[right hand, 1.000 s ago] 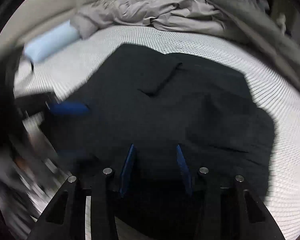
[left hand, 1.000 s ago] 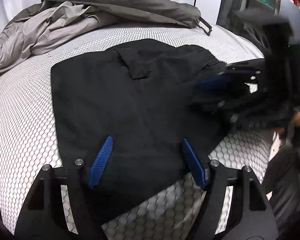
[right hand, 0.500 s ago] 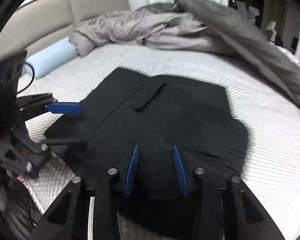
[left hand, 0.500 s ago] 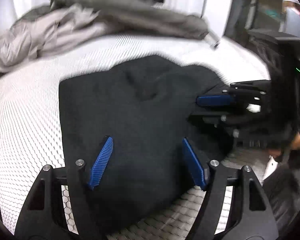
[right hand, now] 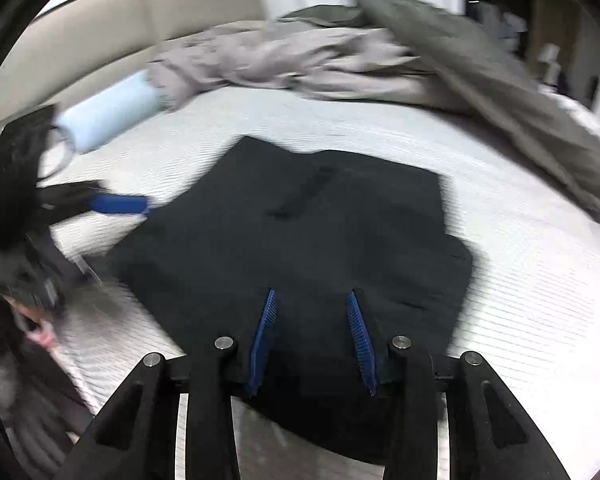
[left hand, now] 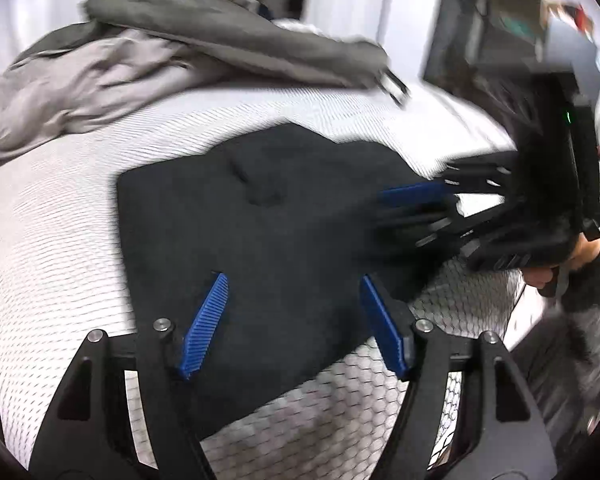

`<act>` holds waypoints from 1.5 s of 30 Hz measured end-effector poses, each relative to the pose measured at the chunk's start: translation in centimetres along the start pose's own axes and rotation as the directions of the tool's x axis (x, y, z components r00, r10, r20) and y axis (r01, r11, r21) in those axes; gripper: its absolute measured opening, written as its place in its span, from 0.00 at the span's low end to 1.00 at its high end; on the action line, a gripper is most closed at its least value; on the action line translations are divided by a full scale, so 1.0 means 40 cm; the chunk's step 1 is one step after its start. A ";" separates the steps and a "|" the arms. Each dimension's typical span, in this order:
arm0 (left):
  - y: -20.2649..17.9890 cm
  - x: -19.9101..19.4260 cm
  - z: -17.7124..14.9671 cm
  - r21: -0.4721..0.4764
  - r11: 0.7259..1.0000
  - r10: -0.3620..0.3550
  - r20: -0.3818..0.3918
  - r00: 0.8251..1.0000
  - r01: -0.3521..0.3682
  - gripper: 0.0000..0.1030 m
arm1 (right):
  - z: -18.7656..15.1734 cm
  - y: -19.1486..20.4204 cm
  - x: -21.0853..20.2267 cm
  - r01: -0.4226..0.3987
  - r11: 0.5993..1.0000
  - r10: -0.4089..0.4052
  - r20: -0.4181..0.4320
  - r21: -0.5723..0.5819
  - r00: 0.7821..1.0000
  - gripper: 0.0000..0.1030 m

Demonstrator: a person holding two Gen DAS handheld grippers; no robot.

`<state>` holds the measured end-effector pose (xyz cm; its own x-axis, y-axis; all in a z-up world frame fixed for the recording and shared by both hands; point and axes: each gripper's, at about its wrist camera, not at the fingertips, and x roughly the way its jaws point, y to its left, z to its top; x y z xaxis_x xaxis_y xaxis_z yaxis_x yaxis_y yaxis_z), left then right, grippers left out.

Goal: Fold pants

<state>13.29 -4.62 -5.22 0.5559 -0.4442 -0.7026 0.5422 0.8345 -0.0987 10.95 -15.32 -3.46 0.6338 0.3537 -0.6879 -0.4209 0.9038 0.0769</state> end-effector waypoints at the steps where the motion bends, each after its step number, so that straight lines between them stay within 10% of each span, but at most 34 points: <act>1: -0.008 0.022 -0.005 0.020 1.000 0.003 -0.027 1.000 -0.002 0.64 | 0.003 0.026 0.034 -0.011 1.000 0.011 -0.037 -0.017 0.999 0.38; 8: 0.057 0.005 -0.056 0.011 1.000 0.000 -0.085 0.996 0.000 0.64 | -0.076 -0.043 0.028 0.111 0.992 -0.118 -0.131 -0.061 0.984 0.32; 16: 0.094 -0.043 0.034 -0.069 0.996 0.060 0.041 0.997 -0.057 0.64 | -0.029 -0.002 -0.053 0.045 0.998 -0.046 0.043 0.032 0.998 0.34; 25: 0.166 0.079 0.051 -0.127 0.990 0.053 -0.071 0.996 -0.062 0.56 | -0.001 -0.071 0.094 0.251 0.968 -0.251 -0.112 -0.010 0.961 0.30; 27: 0.168 0.072 0.055 -0.127 0.989 0.063 -0.082 0.995 -0.073 0.56 | -0.015 -0.133 0.061 0.124 0.987 -0.112 -0.119 0.099 0.986 0.29; 32: 0.139 0.023 0.101 -0.126 0.986 0.105 -0.040 0.994 -0.109 0.56 | 0.029 -0.079 0.020 0.070 0.992 -0.069 -0.016 0.104 0.998 0.31; 38: 0.165 0.143 0.132 -0.094 0.983 0.141 -0.142 0.980 -0.155 0.56 | 0.082 0.007 0.167 0.104 0.994 -0.099 -0.110 0.037 0.989 0.33; 43: 0.220 0.090 0.107 -0.138 0.980 0.125 -0.121 0.985 -0.141 0.56 | 0.049 -0.106 0.130 0.301 0.952 -0.292 -0.145 0.046 0.945 0.24; 45: 0.234 0.083 0.106 -0.158 0.977 0.123 -0.131 0.984 -0.143 0.54 | 0.040 -0.155 0.095 0.205 0.966 -0.187 -0.126 0.155 0.974 0.23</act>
<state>22.89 0.35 -5.52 0.5308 -0.2918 -0.7956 0.3508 0.9303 -0.1072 17.01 -19.21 -5.41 0.6142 0.1455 -0.7756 -0.1761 0.9833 0.0450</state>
